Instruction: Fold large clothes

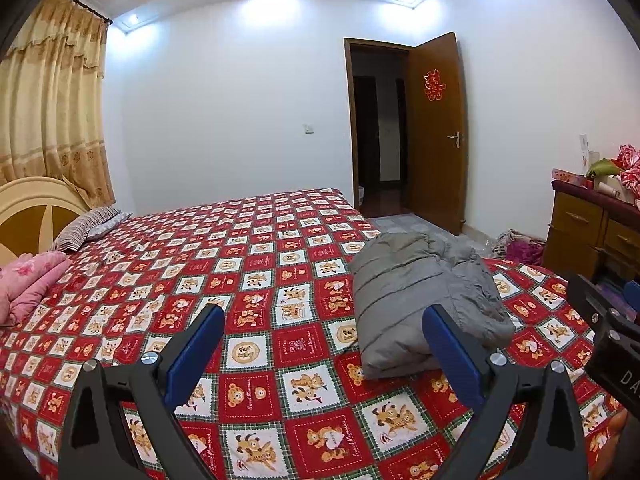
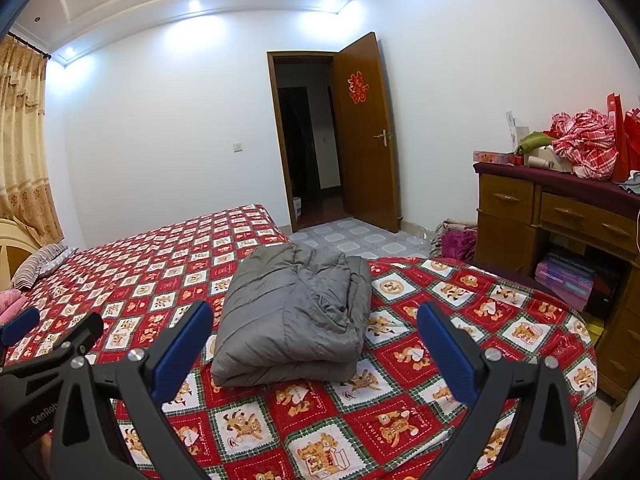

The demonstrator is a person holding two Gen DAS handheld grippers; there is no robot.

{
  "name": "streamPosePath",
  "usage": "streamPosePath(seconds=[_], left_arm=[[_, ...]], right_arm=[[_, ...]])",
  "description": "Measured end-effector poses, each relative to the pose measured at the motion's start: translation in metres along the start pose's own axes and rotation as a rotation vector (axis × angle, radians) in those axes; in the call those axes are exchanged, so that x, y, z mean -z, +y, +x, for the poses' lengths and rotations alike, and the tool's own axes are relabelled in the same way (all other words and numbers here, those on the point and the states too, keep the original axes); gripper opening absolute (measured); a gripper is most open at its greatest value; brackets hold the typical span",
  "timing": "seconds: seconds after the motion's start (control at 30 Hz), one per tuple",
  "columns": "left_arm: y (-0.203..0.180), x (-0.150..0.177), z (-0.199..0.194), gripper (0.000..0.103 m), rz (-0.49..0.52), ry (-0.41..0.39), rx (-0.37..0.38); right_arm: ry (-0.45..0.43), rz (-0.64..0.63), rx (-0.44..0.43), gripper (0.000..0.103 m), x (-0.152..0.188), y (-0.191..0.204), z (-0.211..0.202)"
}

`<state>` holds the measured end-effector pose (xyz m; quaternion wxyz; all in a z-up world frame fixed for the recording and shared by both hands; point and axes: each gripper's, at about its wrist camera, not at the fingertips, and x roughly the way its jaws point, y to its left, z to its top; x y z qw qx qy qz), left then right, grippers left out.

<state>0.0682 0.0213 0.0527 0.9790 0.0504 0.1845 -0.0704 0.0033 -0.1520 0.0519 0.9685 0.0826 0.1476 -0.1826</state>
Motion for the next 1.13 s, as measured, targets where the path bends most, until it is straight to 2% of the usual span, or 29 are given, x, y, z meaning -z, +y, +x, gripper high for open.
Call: streamPosePath(seconds=[0.47, 1.13], left_arm=[[0.007, -0.001, 0.002, 0.099, -0.027, -0.022, 0.006], [0.008, 0.001, 0.006, 0.099, -0.018, 0.003, 0.025]], right_arm=[[0.006, -0.006, 0.003, 0.103, 0.003, 0.007, 0.001], [0.032, -0.013, 0.001, 0.103, 0.007, 0.011, 0.004]])
